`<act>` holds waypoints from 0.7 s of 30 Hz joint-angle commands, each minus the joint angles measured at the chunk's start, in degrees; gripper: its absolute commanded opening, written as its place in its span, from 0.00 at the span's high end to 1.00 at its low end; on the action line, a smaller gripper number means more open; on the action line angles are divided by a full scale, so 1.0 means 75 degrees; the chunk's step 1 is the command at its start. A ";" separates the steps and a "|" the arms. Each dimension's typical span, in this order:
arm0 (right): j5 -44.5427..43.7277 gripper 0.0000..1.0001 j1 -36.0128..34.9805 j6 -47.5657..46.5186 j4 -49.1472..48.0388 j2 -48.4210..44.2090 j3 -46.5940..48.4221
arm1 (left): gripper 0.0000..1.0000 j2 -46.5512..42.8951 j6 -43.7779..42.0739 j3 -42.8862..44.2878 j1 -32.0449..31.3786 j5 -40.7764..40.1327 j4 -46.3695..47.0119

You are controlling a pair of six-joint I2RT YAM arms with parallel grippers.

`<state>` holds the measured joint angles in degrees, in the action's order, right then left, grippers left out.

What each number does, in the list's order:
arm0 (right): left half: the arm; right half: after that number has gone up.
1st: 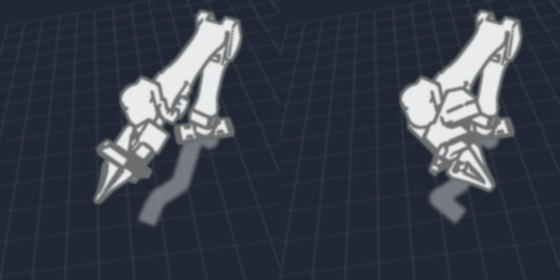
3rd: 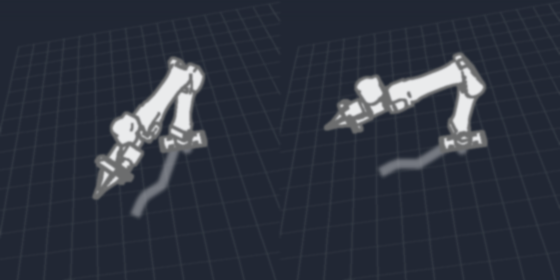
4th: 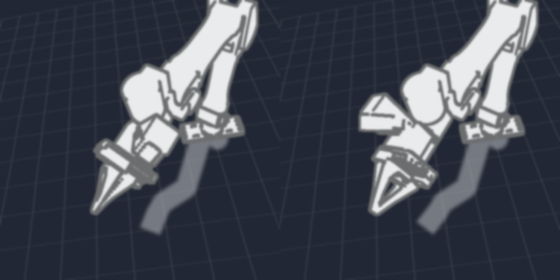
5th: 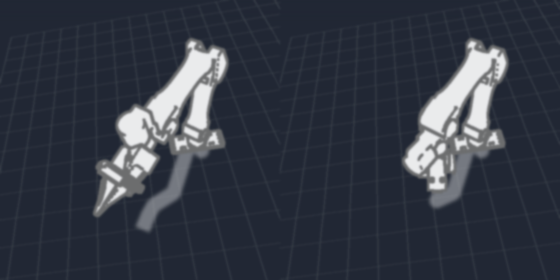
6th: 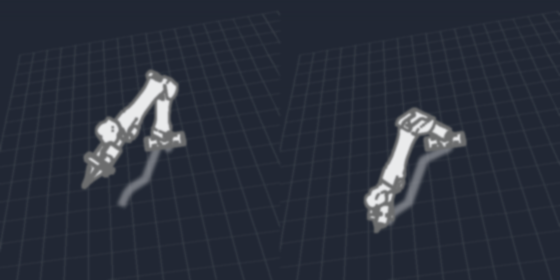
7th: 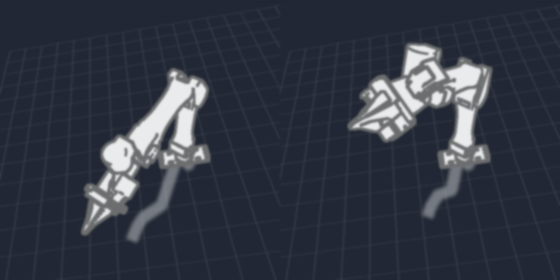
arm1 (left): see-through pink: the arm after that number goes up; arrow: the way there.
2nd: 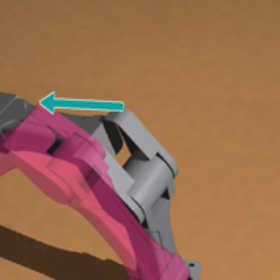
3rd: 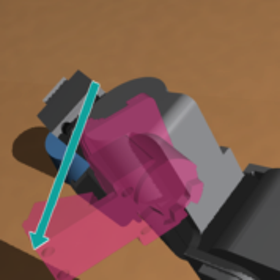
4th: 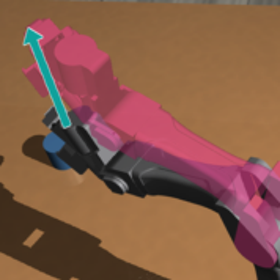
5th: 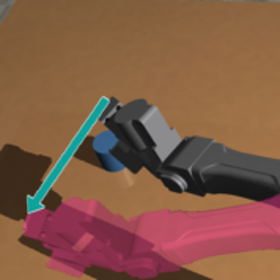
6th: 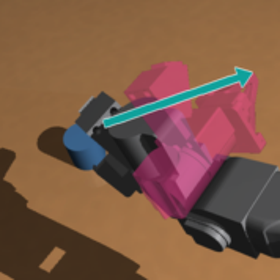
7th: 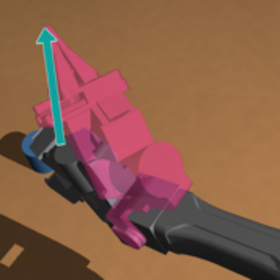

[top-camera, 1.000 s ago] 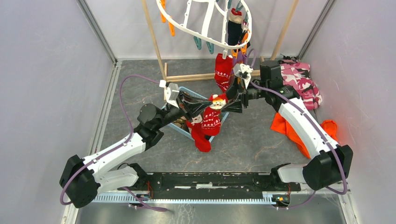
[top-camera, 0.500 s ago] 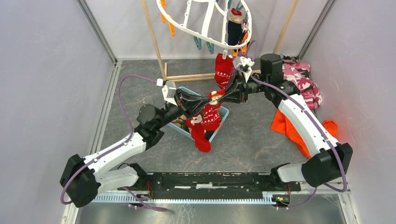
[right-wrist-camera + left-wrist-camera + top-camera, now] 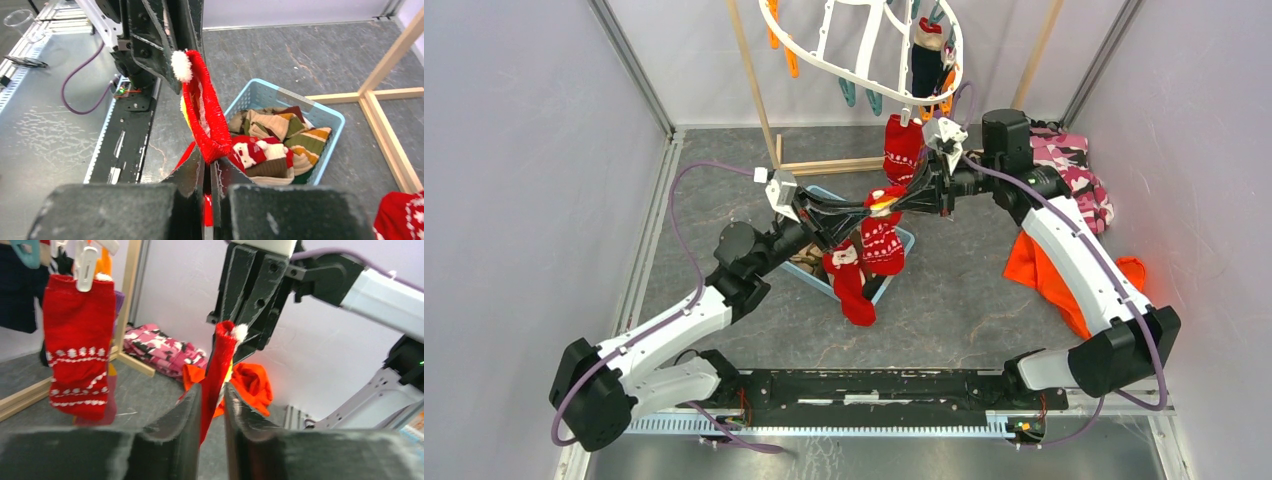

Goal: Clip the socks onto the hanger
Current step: Pick up the sock from the bin.

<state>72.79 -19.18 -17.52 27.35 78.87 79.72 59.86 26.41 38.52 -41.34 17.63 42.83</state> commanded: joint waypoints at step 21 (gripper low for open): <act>-0.1155 1.00 -0.0342 -0.2218 0.1619 -0.0107 0.0444 | 0.28 0.0726 -0.0887 0.1825 0.0415 0.1934 -0.2204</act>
<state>63.90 -21.65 -32.77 38.85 78.87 81.23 63.75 21.58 49.19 -38.37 27.24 26.33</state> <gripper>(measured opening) 0.045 0.760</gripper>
